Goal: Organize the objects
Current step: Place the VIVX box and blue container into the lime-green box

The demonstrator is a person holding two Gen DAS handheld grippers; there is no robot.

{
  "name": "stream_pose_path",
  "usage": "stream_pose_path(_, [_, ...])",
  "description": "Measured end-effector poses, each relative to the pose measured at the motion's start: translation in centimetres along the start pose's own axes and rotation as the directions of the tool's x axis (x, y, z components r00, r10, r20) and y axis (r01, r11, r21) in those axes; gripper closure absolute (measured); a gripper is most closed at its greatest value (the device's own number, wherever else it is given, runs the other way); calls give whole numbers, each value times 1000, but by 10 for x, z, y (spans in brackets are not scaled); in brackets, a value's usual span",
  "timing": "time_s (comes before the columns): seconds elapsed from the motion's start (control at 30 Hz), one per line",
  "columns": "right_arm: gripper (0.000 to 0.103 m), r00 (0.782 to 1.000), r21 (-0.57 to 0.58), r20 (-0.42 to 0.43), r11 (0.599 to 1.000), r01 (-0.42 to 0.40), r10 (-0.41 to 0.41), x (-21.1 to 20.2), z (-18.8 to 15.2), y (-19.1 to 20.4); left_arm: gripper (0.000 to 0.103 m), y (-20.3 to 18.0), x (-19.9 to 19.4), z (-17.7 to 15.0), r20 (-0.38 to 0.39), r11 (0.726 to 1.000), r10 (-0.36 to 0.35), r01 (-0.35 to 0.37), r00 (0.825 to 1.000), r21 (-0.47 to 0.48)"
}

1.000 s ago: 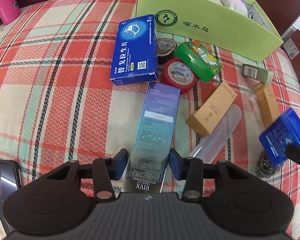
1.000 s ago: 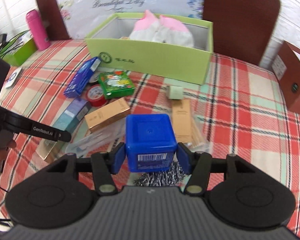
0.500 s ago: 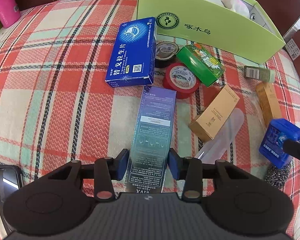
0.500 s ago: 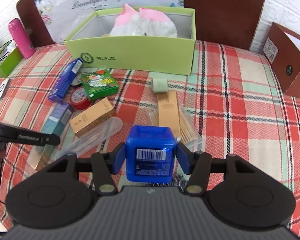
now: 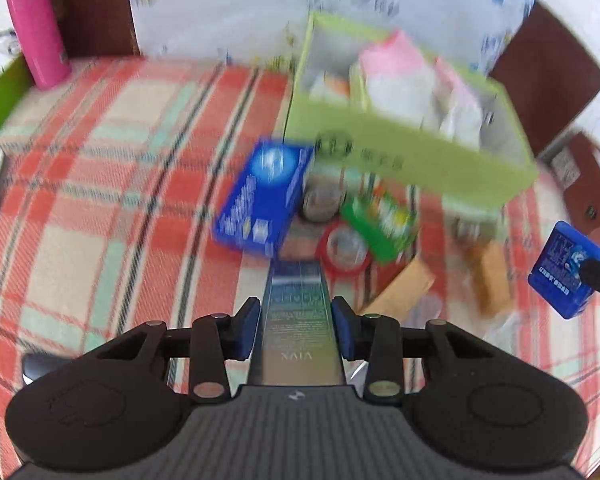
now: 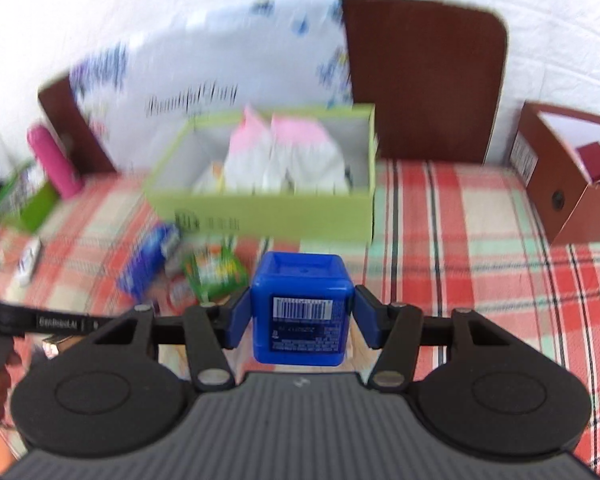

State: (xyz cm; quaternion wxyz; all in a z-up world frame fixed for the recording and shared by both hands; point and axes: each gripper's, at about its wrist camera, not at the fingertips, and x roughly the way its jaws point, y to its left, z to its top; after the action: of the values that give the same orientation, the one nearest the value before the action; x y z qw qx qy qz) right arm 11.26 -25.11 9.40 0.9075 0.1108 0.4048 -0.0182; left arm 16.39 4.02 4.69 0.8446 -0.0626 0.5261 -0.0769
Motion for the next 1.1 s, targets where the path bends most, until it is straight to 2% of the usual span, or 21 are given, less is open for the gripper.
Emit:
stream_pose_path(0.13, [49,998,25,63,1000,5,-7,-6,33,-3,62,-11,-29,29,96,1000,-12,13,995,-3])
stream_pose_path(0.27, [49,994,33,113,999,5,-9,-4,61,-9,62,-26,-49,63,182,999,-44,41,982,21])
stream_pose_path(0.47, [49,989,26,150,1000,-2,-2,16,91,-8,62,-49,-53,109,256,996,-79,65,963,65])
stream_pose_path(0.7, [49,994,11,109,1000,8,-9,67,113,-3,62,-68,-22,147,266,994,-81,56,961,98])
stream_pose_path(0.83, [49,997,-1,70,1000,9,-9,101,113,-5,62,-71,9,162,238,994,-75,54,968,94])
stream_pose_path(0.97, [49,997,-29,73,999,-23,26,132,107,-7,62,-70,38,168,225,995,-80,62,971,82])
stream_pose_path(1.0, [48,999,-59,50,998,-13,16,144,106,-6,58,-70,46,168,221,995,-78,61,972,79])
stream_pose_path(1.03, [47,1000,-87,10,996,9,-8,156,104,-5,39,-69,55,168,195,996,-69,55,978,75])
stream_pose_path(1.07, [45,998,-109,-28,993,49,-52,167,100,-5,31,-68,65,168,161,997,-51,41,986,65])
stream_pose_path(1.1, [45,996,-120,-42,990,72,-78,172,95,-5,31,-67,72,166,139,998,-39,32,989,58])
